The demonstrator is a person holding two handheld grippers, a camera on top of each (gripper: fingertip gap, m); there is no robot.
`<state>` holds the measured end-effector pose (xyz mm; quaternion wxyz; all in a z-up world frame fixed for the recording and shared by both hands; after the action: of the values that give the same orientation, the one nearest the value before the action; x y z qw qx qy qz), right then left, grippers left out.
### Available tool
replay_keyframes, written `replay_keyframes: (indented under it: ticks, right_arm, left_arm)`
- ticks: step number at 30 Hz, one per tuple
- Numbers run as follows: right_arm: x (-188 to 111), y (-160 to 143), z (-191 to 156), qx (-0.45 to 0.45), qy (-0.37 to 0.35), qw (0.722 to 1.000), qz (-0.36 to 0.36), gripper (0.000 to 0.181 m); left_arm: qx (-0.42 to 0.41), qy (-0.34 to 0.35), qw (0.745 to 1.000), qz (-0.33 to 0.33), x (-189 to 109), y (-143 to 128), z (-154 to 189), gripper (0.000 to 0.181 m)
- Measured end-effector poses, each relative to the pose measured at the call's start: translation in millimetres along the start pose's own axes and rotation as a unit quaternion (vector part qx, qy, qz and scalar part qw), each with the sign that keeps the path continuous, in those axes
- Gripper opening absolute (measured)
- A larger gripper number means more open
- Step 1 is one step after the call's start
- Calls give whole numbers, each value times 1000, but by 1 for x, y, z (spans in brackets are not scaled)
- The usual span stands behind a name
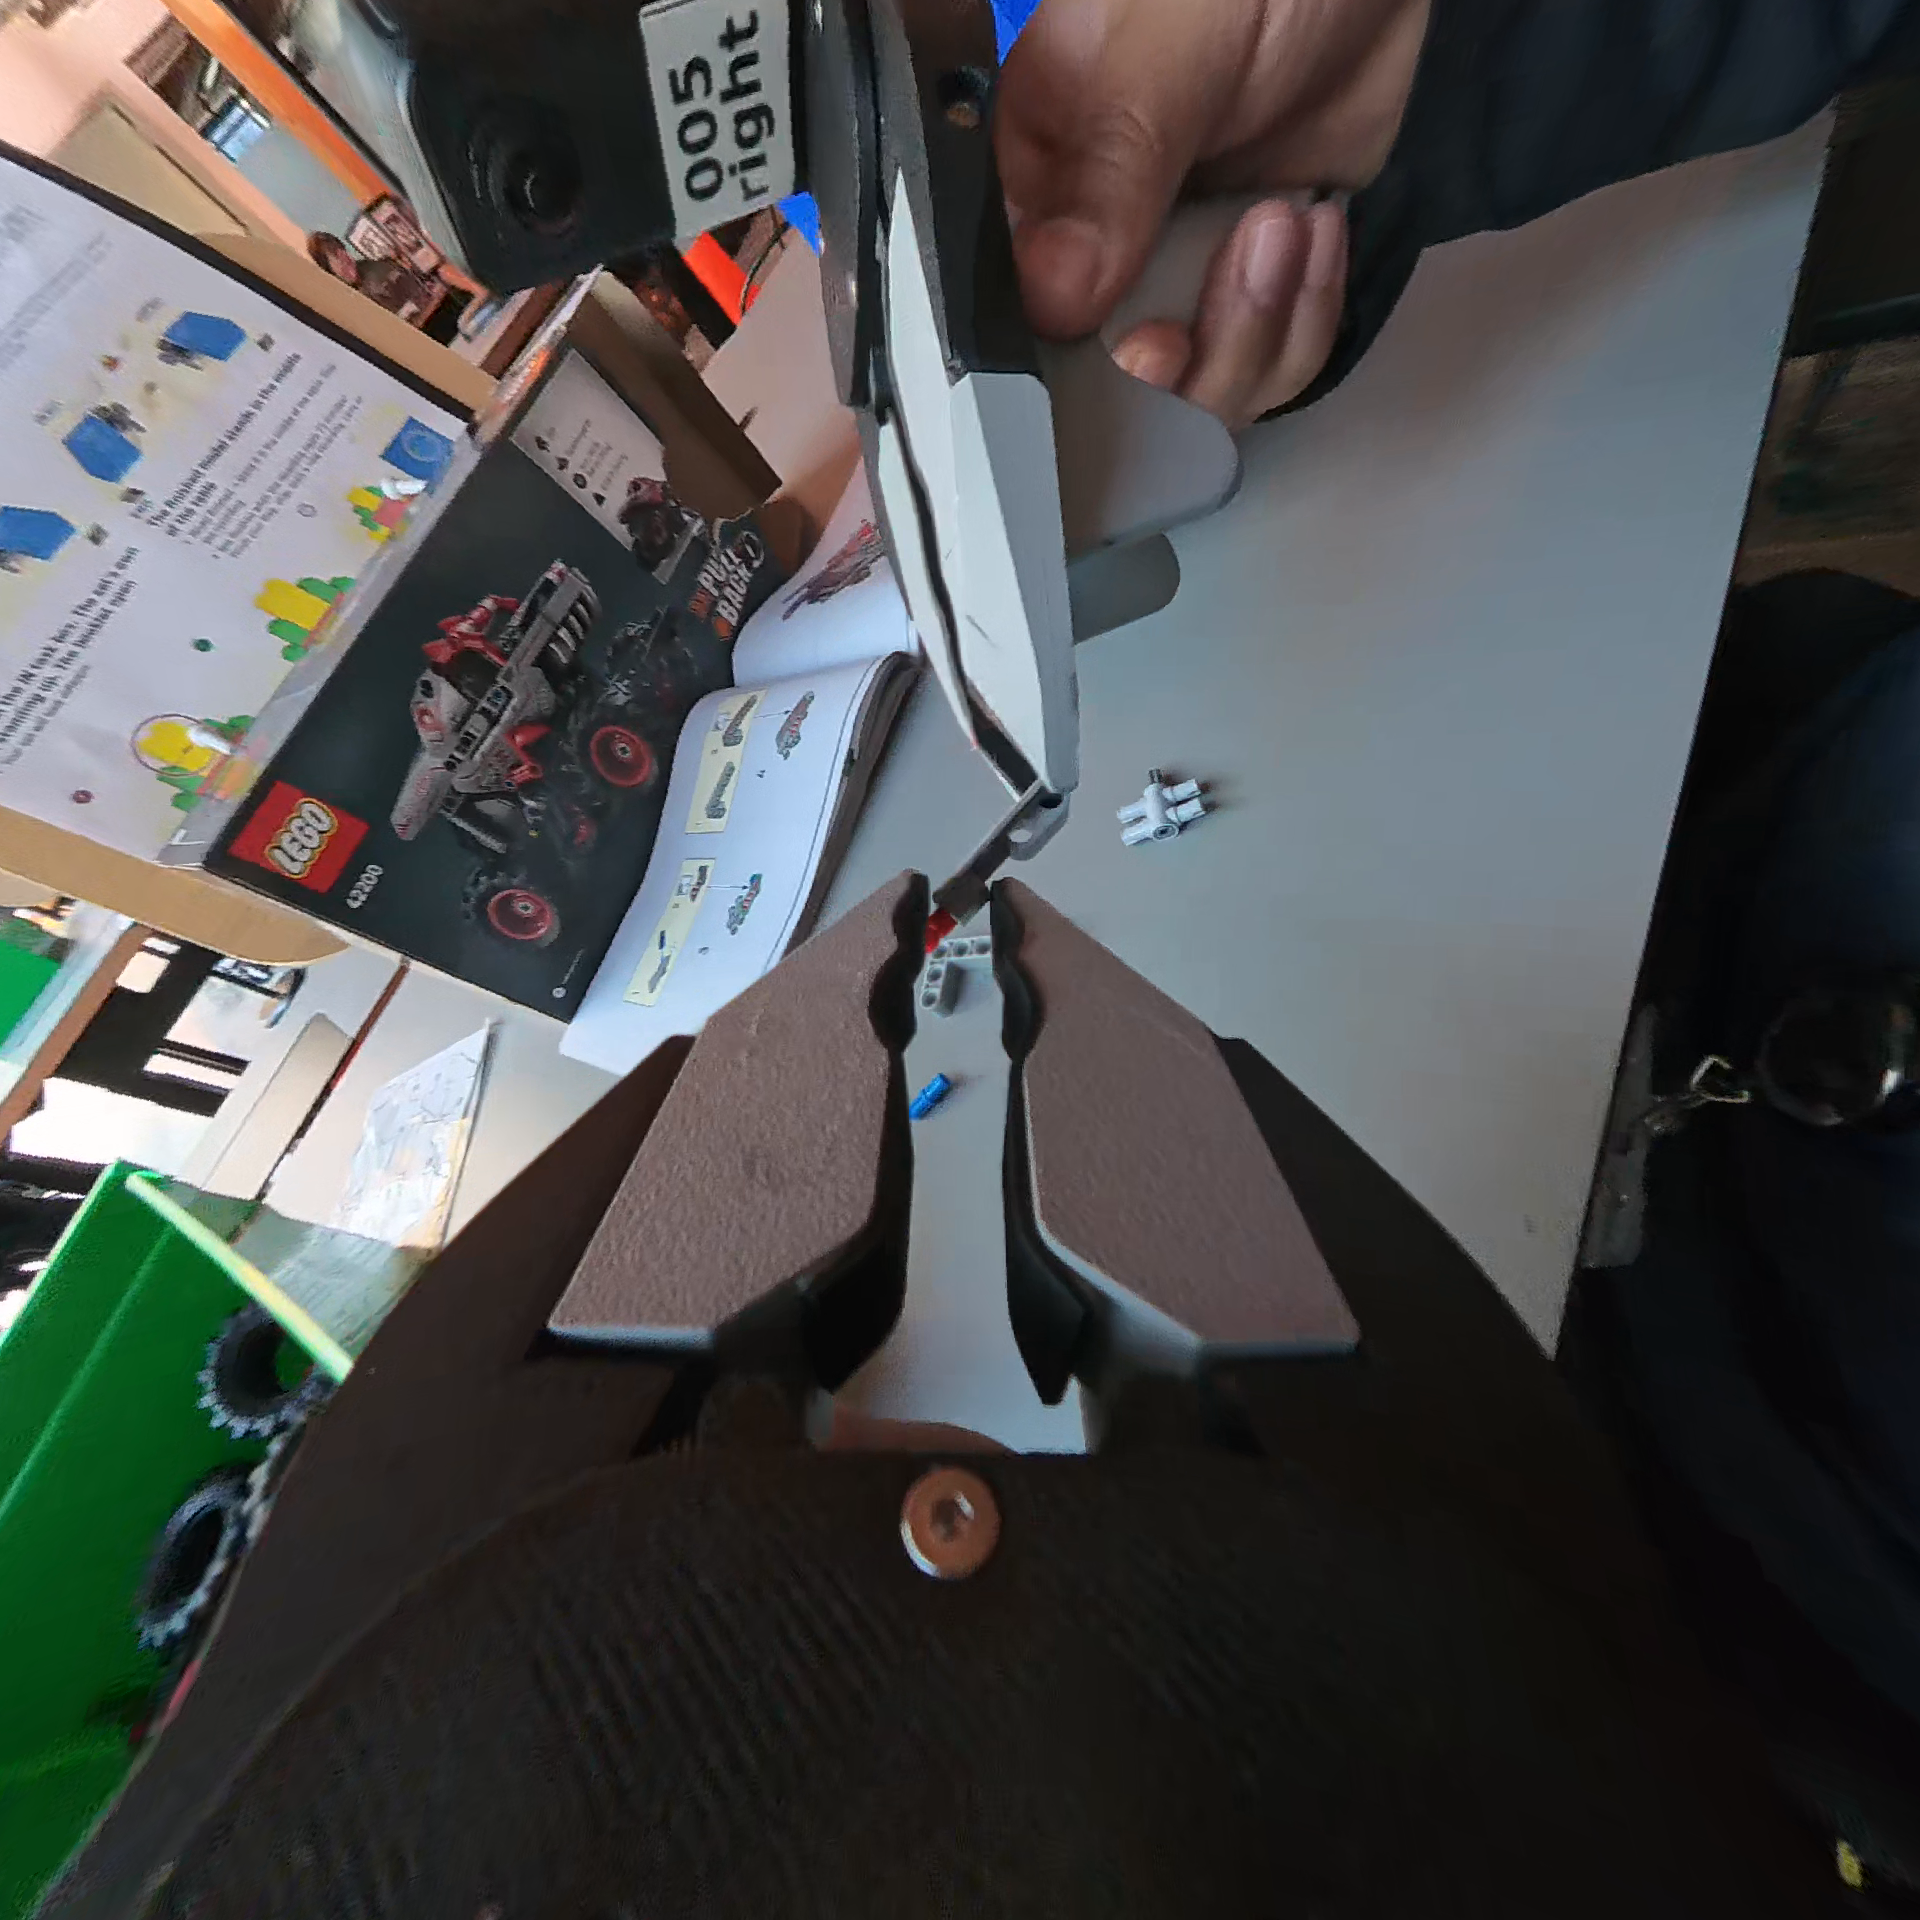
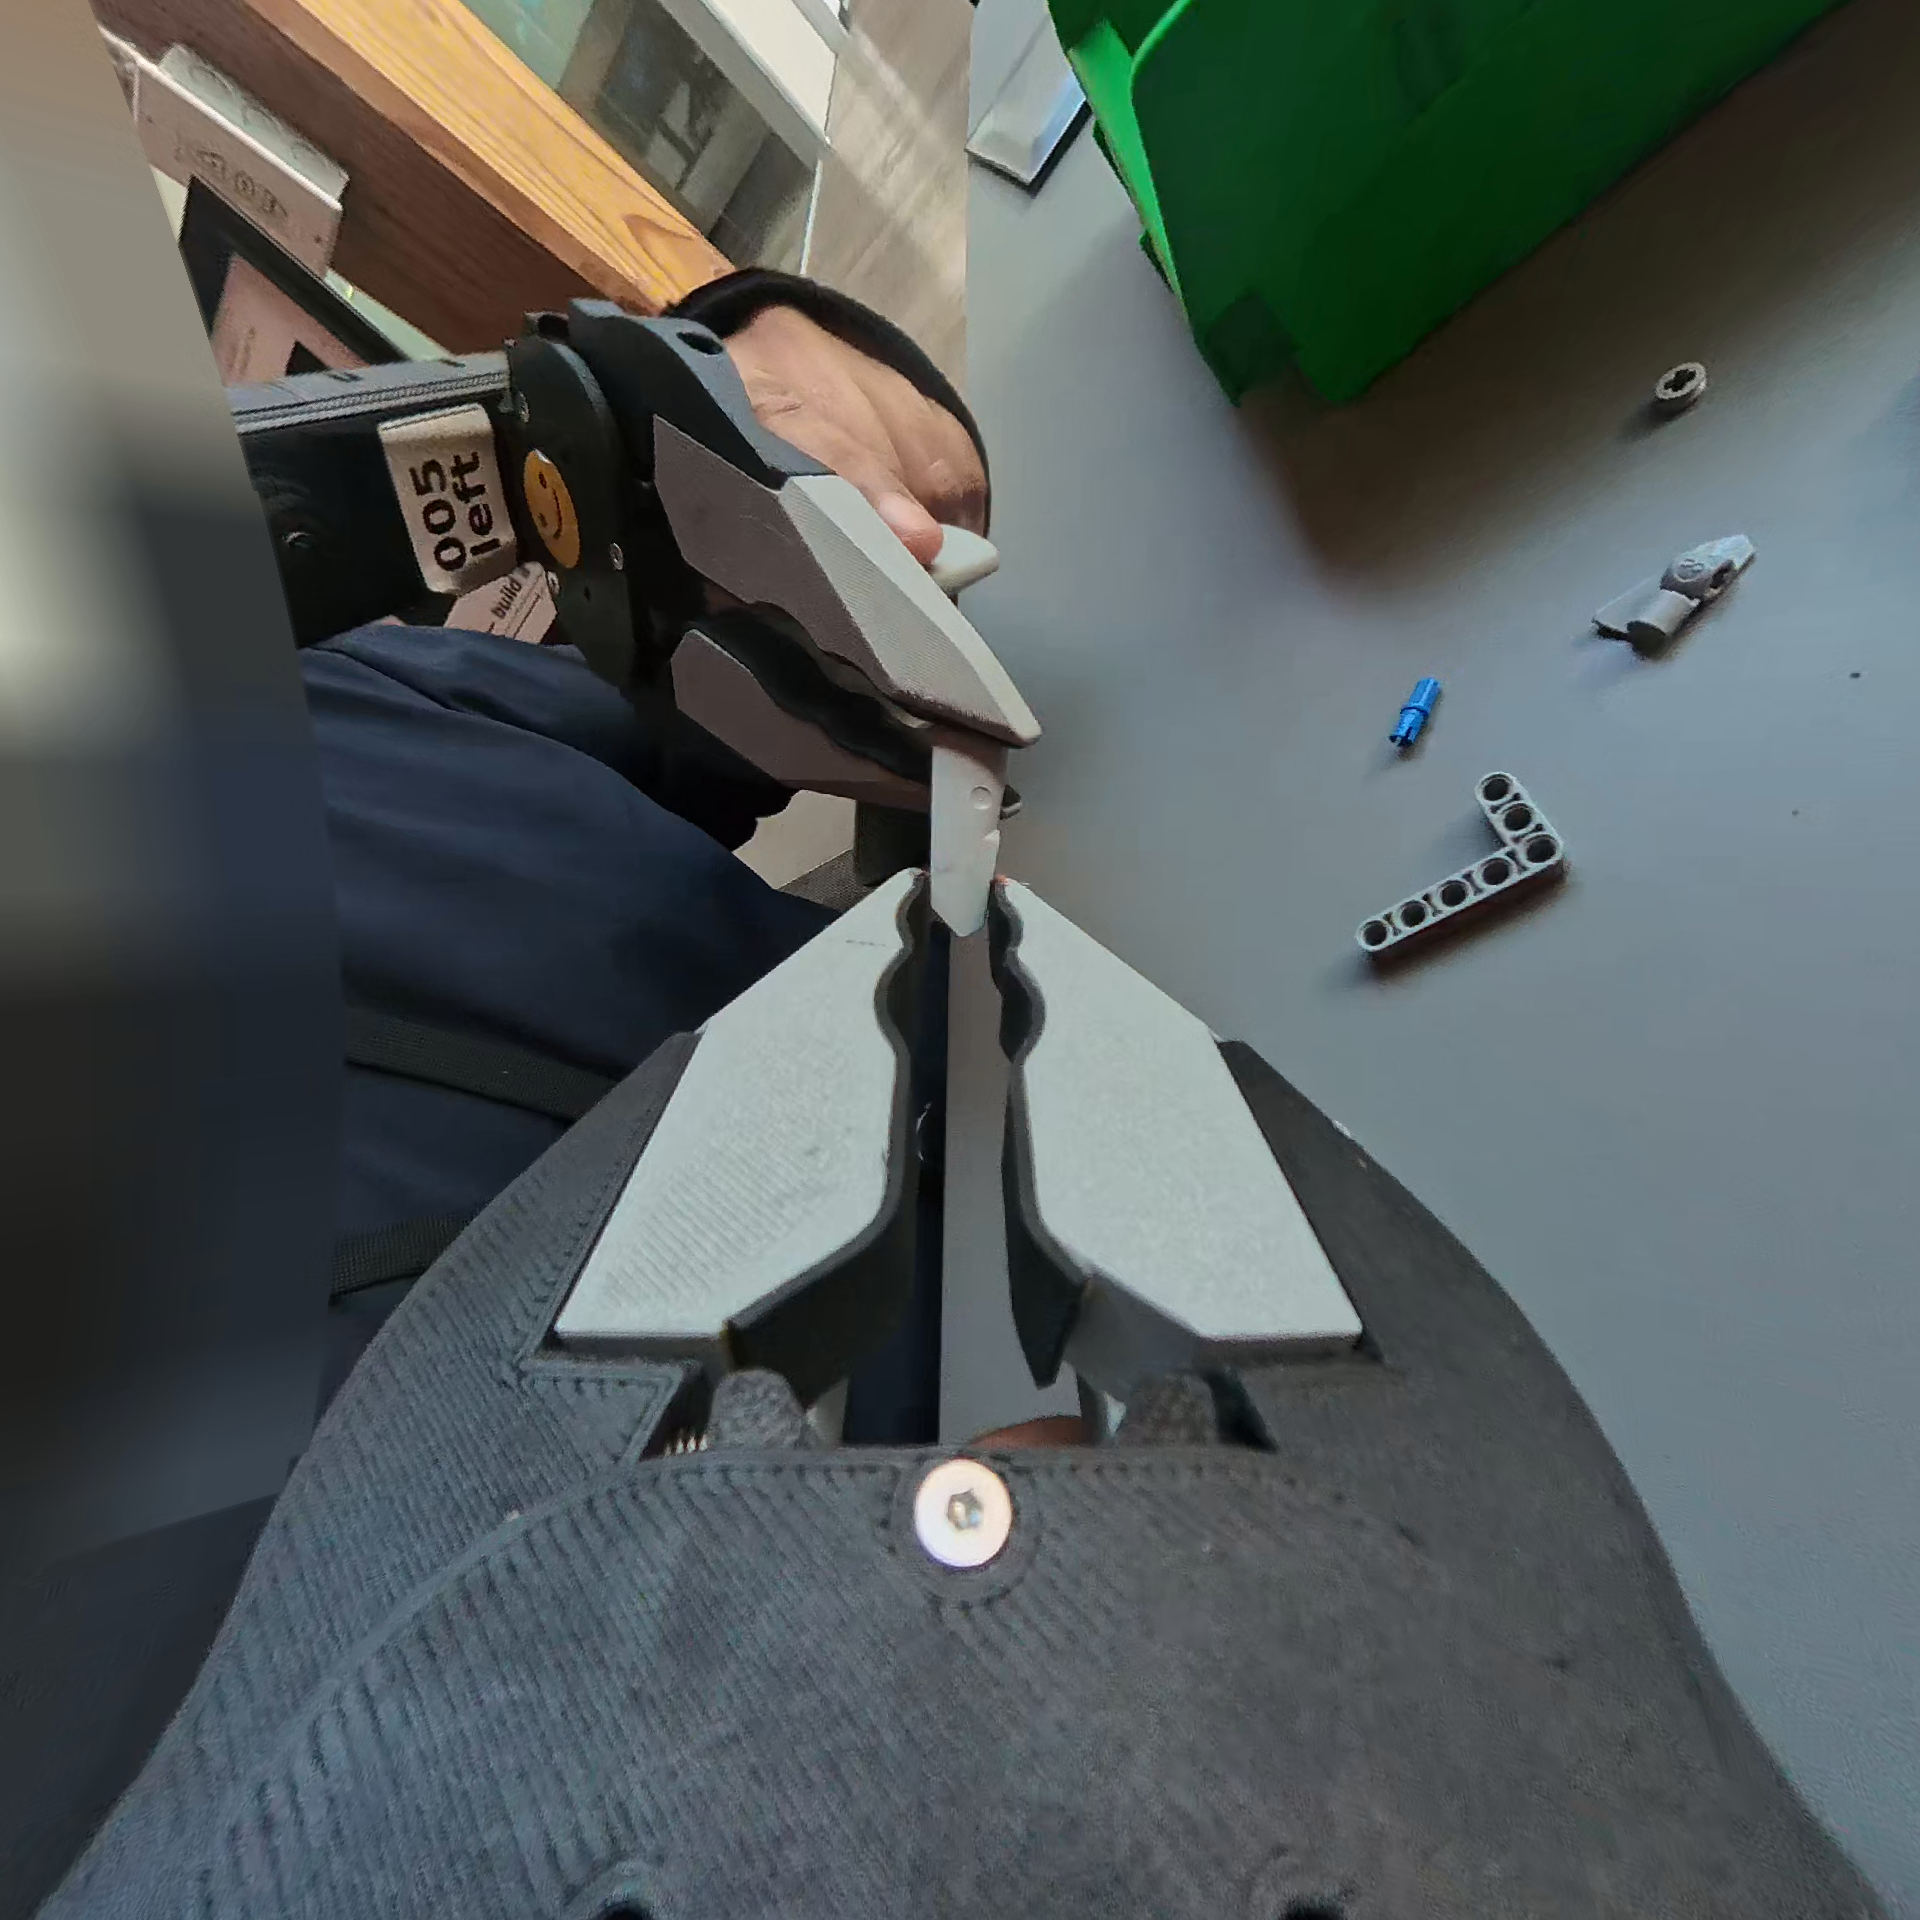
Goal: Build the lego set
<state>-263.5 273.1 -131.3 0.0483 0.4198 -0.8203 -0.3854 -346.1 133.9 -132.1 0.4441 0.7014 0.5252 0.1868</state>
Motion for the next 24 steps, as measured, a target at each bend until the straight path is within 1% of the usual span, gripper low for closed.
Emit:
replay_keyframes:
  ticks: [3,5,6,8,11,12,15,17,19,22,24]
  right_arm:
    - [-4,0,4,-25,-28,999,11,8]
    - [-7,0,6,-63,-64,996,7,7]
    - [-9,0,8,-85,-86,993,8,10]
    - [-14,2,8,-145,-125,981,25,24]
    - [-18,-2,3,-227,-145,962,49,26]
    - [-18,-5,3,-246,-153,956,51,26]
    - [-19,-11,12,-289,-197,935,50,26]
    - [-18,-13,17,-286,-212,933,49,27]
    - [-18,-12,20,-270,-209,938,55,28]
    - [-20,-12,25,-227,-182,955,63,28]
    - [-21,-12,27,-211,-168,960,75,27]
  left_arm:
    - [-16,0,1000,2,6,-8,-1,8]
    - [-38,1,999,1,11,-16,-3,7]
    - [-47,5,999,1,13,-20,-4,7]
    - [-59,20,998,4,17,-28,-9,7]
    - [-67,46,997,14,21,-37,-14,7]
    - [-65,56,996,12,22,-38,-16,7]
    - [-56,92,994,35,23,-37,-22,7]
    - [-63,98,992,37,24,-38,-25,7]
    - [-82,101,991,31,24,-40,-29,8]
    - [-128,103,986,18,24,-45,-38,8]
    - [-149,103,983,23,22,-46,-42,8]
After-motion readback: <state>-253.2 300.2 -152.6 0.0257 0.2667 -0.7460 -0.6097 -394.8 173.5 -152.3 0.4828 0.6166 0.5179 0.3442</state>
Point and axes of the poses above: each gripper's, where its closed fingertips meet, x out along the fingers, y out of its top, z = x × y across the jaws, the point moved 9 cm from there along -x, back along the fingers, and after that the axes turned 13 degrees about z, right-handed, at the moved point
